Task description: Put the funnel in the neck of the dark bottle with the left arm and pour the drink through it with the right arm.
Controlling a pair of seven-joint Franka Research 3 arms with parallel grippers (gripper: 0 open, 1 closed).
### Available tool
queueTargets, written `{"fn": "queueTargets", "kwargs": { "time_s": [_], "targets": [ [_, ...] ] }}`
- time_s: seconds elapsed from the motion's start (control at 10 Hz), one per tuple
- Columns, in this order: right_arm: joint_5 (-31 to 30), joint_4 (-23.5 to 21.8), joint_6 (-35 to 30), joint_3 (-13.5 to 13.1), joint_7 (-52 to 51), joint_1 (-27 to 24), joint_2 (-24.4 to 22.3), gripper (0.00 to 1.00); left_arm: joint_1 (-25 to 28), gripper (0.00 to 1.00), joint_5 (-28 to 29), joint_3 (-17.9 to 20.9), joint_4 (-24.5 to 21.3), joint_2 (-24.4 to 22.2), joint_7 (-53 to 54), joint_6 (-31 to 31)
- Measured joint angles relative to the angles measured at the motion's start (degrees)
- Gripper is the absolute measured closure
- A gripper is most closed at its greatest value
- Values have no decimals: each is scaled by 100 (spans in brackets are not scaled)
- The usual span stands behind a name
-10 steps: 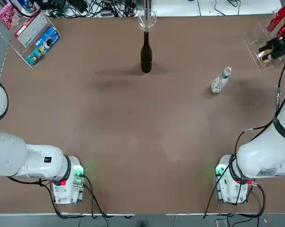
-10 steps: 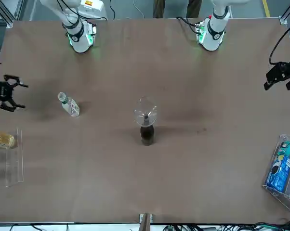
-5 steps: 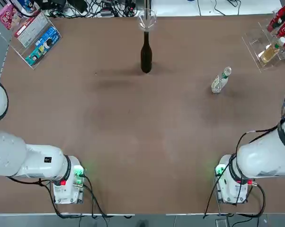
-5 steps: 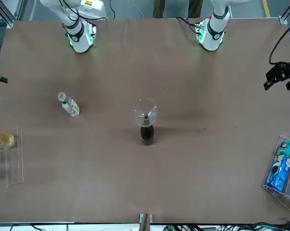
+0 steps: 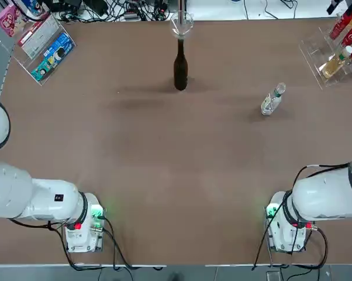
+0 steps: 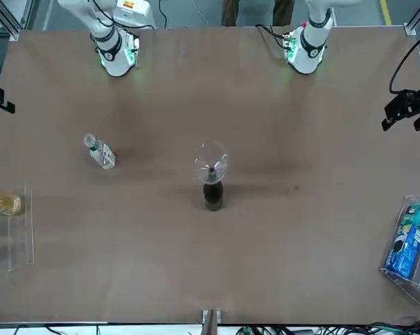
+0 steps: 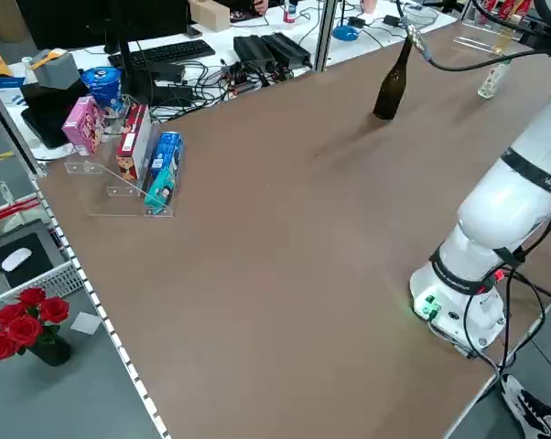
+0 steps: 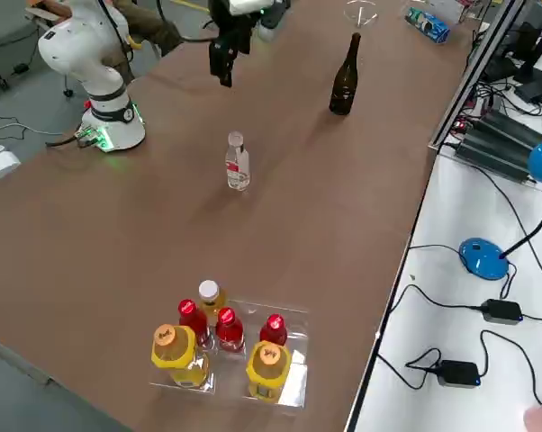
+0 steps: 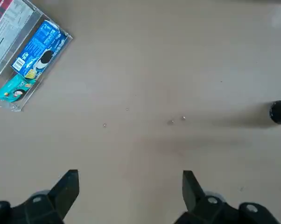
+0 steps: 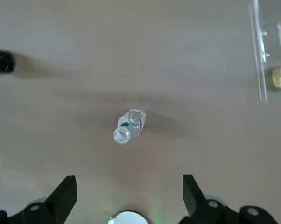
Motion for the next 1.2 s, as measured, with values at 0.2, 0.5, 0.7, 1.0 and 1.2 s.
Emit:
{"fn": "queueTargets", "kwargs": {
  "time_s": [0.2, 0.5, 0.7, 1.0, 1.2],
  "targets": [
    [-209, -1, -3, 299, 998, -32, -188, 0, 1, 2, 0, 1, 1, 0, 0, 0],
    [-406, -6, 3, 793, 1546, -317, -389, 0, 1, 2, 0, 1, 3, 0, 0, 0],
    [-575, -17, 36, 1009, 1580, -452, -410, 0, 1, 2, 0, 1, 4, 0, 0, 0],
    [-640, -73, 119, 1084, 1601, -489, -438, 0, 1, 2, 0, 1, 5, 0, 0, 0],
    [-689, -134, 132, 1142, 1604, -501, -461, 0, 1, 2, 0, 1, 5, 0, 0, 0]
  ]
}}
